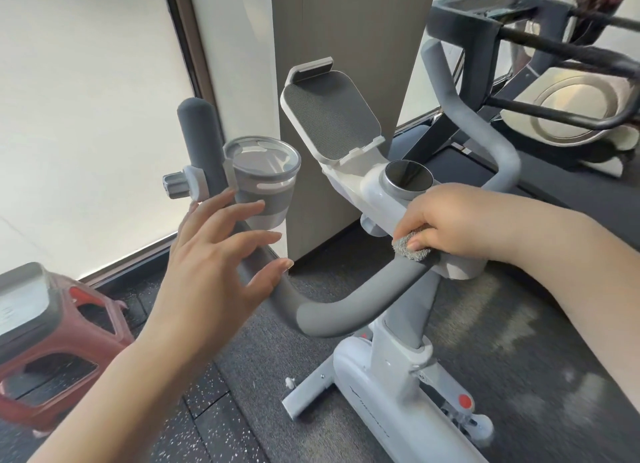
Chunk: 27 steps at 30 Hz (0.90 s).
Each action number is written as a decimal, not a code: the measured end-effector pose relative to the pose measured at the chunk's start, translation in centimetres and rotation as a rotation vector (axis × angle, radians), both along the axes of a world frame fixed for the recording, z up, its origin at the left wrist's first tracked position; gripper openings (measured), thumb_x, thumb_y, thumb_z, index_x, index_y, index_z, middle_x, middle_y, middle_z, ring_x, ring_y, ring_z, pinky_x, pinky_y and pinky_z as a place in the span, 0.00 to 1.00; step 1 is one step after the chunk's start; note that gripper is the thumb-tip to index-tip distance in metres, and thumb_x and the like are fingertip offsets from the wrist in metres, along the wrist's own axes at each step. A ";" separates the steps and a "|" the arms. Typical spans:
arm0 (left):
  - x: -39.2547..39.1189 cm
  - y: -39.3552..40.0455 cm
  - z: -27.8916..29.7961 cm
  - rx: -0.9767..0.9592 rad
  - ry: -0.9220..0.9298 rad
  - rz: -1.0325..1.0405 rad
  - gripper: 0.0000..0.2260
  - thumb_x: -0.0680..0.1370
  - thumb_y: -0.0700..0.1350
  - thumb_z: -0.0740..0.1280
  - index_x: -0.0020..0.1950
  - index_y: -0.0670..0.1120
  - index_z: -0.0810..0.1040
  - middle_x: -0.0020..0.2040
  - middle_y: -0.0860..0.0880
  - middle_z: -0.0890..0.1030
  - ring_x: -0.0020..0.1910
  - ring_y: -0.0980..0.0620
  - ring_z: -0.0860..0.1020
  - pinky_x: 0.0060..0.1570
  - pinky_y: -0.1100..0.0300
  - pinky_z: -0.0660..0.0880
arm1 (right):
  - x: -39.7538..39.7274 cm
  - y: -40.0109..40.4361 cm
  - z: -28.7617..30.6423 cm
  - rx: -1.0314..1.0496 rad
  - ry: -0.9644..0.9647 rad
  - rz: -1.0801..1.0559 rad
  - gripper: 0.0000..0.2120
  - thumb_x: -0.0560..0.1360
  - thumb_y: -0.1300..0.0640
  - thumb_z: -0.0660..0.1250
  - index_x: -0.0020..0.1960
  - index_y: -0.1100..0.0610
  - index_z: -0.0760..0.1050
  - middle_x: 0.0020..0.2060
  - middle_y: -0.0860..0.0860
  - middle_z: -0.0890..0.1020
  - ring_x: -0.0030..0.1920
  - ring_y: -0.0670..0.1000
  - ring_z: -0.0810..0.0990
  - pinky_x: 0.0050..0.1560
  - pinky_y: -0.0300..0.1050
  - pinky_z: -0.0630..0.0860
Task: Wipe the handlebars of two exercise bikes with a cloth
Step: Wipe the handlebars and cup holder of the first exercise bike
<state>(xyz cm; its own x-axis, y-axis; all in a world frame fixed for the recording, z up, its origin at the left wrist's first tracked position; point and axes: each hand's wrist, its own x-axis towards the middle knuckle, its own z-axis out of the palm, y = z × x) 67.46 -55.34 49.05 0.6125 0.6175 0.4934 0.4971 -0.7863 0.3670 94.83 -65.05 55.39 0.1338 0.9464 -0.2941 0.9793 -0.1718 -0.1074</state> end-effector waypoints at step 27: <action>-0.8 2.4 -0.1 0.067 0.041 -0.303 0.11 0.75 0.52 0.64 0.47 0.50 0.84 0.57 0.51 0.81 0.64 0.44 0.73 0.72 0.38 0.55 | -11.5 -6.5 -9.0 1.294 0.949 -1.202 0.09 0.78 0.55 0.65 0.45 0.44 0.80 0.42 0.41 0.85 0.48 0.44 0.82 0.56 0.49 0.78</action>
